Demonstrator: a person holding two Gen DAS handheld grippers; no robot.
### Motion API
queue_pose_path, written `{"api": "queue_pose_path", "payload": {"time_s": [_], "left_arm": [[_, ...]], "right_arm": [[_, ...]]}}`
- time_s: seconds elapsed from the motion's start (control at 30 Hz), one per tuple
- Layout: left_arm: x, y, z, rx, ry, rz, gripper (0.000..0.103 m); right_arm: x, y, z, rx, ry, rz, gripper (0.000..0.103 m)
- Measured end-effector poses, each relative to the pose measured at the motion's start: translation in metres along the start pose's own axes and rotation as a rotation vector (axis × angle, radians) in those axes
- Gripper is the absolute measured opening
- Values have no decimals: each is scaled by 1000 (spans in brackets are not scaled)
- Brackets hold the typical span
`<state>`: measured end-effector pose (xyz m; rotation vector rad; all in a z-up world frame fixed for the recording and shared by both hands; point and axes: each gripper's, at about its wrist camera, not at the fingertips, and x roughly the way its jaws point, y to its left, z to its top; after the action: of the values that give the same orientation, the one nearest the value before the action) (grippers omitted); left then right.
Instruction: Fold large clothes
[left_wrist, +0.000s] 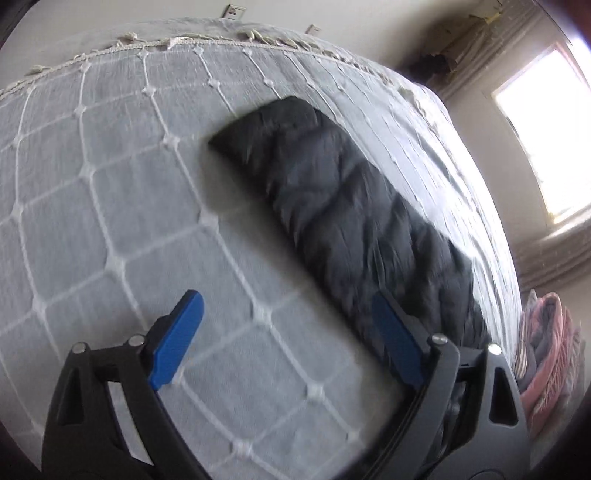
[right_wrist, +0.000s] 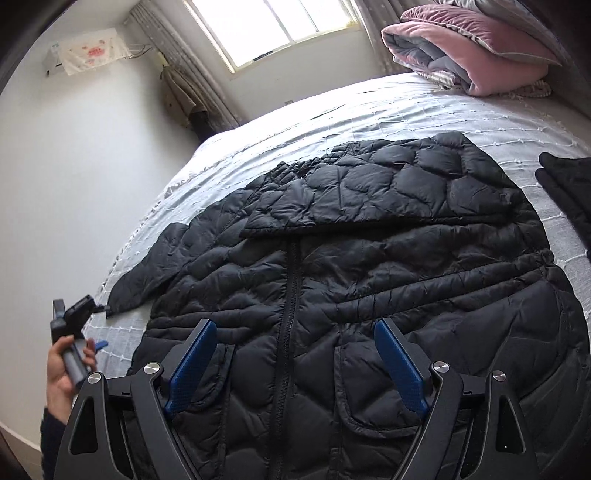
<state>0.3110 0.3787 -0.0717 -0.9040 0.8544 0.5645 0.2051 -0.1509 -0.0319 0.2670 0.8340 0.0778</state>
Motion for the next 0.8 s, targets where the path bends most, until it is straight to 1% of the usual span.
{"api": "queue_pose_path", "payload": {"time_s": [0.07,0.1,0.17,0.2,0.27,0.33,0.37,0.4,0.43,0.47,0.53,0.57,0.67,0.7,0.8], "left_arm": [[17,1,7,-37,38,40,92],[24,1,10,-55,38,45,92],[26,-2,16,-75,-20,63,92],[26,-4,19,-91,-56,59,92],[30,-6,25,-103,-88,62,92],[39,-10,26,-84,-128,106,79],[42,-12,27,-70,-153,144,61],[43,-14,27,-50,-187,174,36],[44,-15,27,-27,-199,179,23],[47,-19,27,16,-186,185,8],[44,-28,29,72,-179,197,4],[34,-32,32,77,-191,178,4],[-6,-47,36,98,-264,81,4],[-26,-57,36,120,-298,52,4],[-67,-77,31,162,-350,-4,4]], "right_arm": [[0,0,0,-10,-8,-16,88],[1,0,-1,-11,-8,-24,88],[4,1,-2,-13,0,-29,88],[7,1,-2,-13,4,-31,88],[9,0,-3,-9,10,-38,88],[12,-1,-2,-8,14,-45,88],[12,-2,-2,-6,15,-50,88],[13,-3,-1,-4,15,-55,88],[13,-5,-1,-1,15,-57,88],[12,-6,-1,3,15,-58,88],[10,-11,1,17,9,-55,88],[8,-13,2,25,6,-51,88],[0,-25,7,63,-11,-44,88],[-3,-29,8,77,-19,-46,88],[-11,-45,13,133,-40,-55,88]]}}
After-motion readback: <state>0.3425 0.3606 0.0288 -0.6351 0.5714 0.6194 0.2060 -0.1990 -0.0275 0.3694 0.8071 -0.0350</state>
